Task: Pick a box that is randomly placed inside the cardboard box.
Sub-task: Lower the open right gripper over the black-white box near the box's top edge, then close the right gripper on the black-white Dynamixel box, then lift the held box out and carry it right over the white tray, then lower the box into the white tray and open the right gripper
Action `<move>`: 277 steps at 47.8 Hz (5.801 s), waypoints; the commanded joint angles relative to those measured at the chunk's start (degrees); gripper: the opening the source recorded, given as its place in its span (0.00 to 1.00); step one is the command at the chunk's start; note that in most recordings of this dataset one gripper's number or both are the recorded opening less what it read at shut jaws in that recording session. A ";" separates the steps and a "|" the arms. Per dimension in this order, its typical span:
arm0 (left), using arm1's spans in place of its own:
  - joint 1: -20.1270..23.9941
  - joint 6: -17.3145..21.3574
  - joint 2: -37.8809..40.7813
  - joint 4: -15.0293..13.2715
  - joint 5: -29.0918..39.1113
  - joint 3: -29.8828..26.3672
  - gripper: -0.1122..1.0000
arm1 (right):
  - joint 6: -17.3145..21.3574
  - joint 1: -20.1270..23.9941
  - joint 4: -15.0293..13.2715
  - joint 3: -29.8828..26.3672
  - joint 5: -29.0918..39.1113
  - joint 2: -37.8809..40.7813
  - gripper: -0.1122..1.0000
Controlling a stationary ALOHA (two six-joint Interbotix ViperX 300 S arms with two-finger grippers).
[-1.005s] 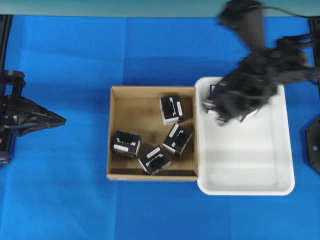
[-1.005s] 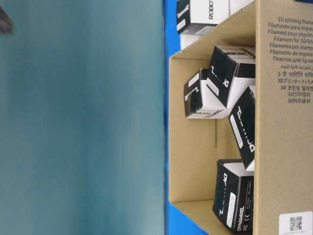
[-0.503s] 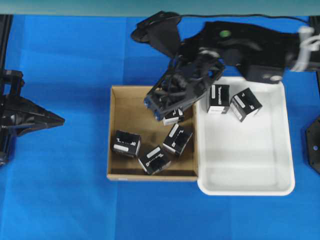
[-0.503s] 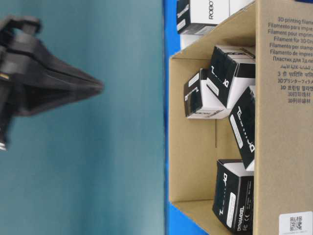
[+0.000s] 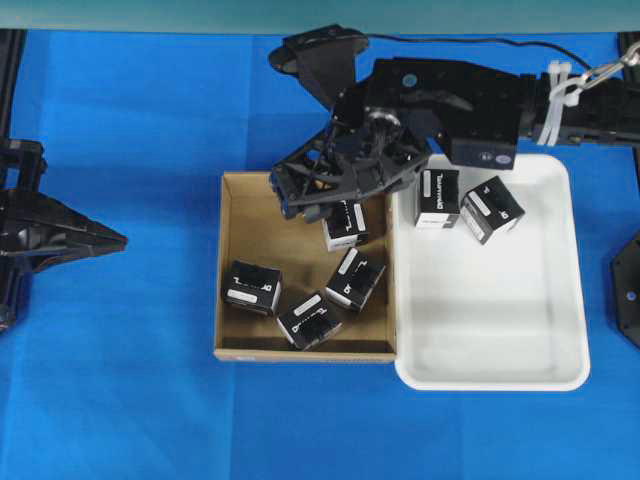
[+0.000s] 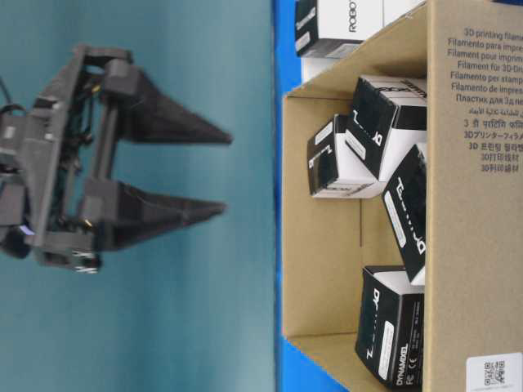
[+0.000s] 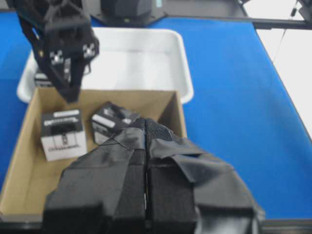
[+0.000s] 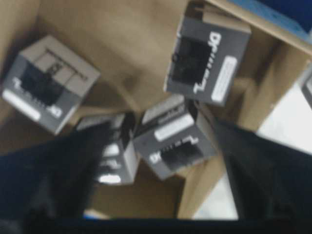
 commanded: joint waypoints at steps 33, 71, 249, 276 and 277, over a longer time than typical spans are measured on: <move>-0.53 0.00 -5.98 0.18 8.79 -0.79 0.04 | 8.96 0.79 -5.89 3.60 -6.59 7.65 0.99; -0.53 -0.09 -5.98 0.18 8.79 -0.70 0.04 | 15.64 2.20 -6.24 6.33 -16.61 8.00 0.62; -0.62 -6.06 -4.83 0.18 7.91 -4.66 0.04 | -49.83 9.49 -8.44 41.04 -25.14 -17.58 0.62; -0.53 -6.33 -4.13 0.18 7.91 -4.75 0.04 | -49.83 9.49 -8.53 41.13 -27.69 -17.75 0.99; -0.62 -6.33 -4.13 0.18 8.00 -4.66 0.04 | -49.83 9.40 -8.53 41.13 -27.69 -17.75 0.99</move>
